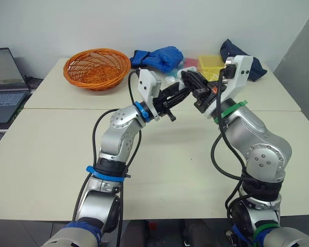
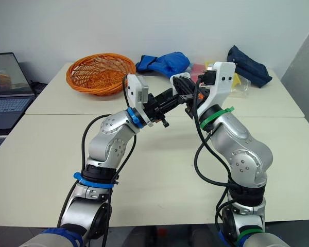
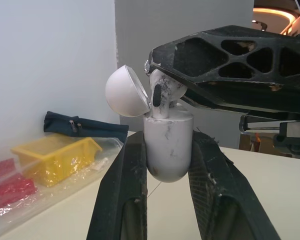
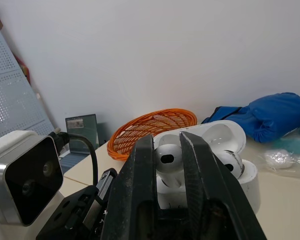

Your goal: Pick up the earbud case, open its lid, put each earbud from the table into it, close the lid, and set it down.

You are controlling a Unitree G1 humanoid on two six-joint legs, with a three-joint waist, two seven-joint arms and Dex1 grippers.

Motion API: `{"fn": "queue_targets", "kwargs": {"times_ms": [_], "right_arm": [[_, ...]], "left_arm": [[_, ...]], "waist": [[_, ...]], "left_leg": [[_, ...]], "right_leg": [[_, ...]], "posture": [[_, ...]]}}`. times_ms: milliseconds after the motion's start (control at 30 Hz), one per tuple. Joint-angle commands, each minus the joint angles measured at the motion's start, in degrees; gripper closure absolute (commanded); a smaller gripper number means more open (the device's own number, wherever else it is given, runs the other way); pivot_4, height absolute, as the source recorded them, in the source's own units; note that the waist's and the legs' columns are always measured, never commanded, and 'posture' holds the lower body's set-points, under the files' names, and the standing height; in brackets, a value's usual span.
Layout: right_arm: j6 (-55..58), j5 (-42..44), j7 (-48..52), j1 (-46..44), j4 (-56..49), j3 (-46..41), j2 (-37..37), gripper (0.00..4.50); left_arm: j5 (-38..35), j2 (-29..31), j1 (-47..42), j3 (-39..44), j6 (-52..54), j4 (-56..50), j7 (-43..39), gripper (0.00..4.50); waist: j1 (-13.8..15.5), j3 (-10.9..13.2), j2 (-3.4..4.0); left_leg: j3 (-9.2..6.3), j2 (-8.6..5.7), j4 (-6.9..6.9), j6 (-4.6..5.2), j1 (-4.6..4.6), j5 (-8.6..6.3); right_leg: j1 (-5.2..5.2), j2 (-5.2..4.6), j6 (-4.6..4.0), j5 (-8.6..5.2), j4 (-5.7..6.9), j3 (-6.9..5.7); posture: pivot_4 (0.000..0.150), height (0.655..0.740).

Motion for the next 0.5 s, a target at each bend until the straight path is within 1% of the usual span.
{"fn": "queue_targets", "kwargs": {"times_ms": [33,67,400,500], "right_arm": [[-1.0,0.2,0.6,0.1,-1.4,0.3,-0.6,4.16],[-1.2,0.1,0.7,0.2,-1.5,0.3,-0.7,4.16],[-2.3,-0.9,1.5,0.4,-1.6,0.9,-1.6,0.68],[-2.9,-1.1,2.1,0.6,-2.1,1.1,-2.3,0.68]], "left_arm": [[-0.7,-0.1,-1.2,0.4,-1.0,-2.2,-0.2,3.76],[-0.7,-0.1,-1.2,0.4,-1.0,-2.2,-0.2,3.76],[-0.9,-0.1,-1.5,0.3,-0.9,-1.9,-0.4,3.76],[-0.9,-0.2,-1.4,0.2,-0.8,-2.1,-0.4,3.76]], "waist": [[0.0,0.0,0.00],[0.0,0.0,0.00],[0.0,0.0,0.00],[0.0,0.0,0.00]], "left_leg": [[0.00,0.00,0.00,0.00,0.00,0.00],[-0.01,0.00,0.00,0.00,0.00,0.00],[-0.01,0.00,-0.02,0.00,0.00,0.00],[0.00,-0.01,-0.01,0.00,0.00,0.00]], "right_leg": [[0.00,0.00,0.00,0.00,0.00,0.00],[0.00,0.00,0.00,0.00,0.00,0.00],[0.00,0.00,0.00,0.00,-0.02,-0.01],[0.00,0.00,0.01,-0.01,-0.03,0.00]], "posture": [[0.150,0.7400],[0.150,0.7400],[0.150,0.7400],[0.150,0.7400]]}}
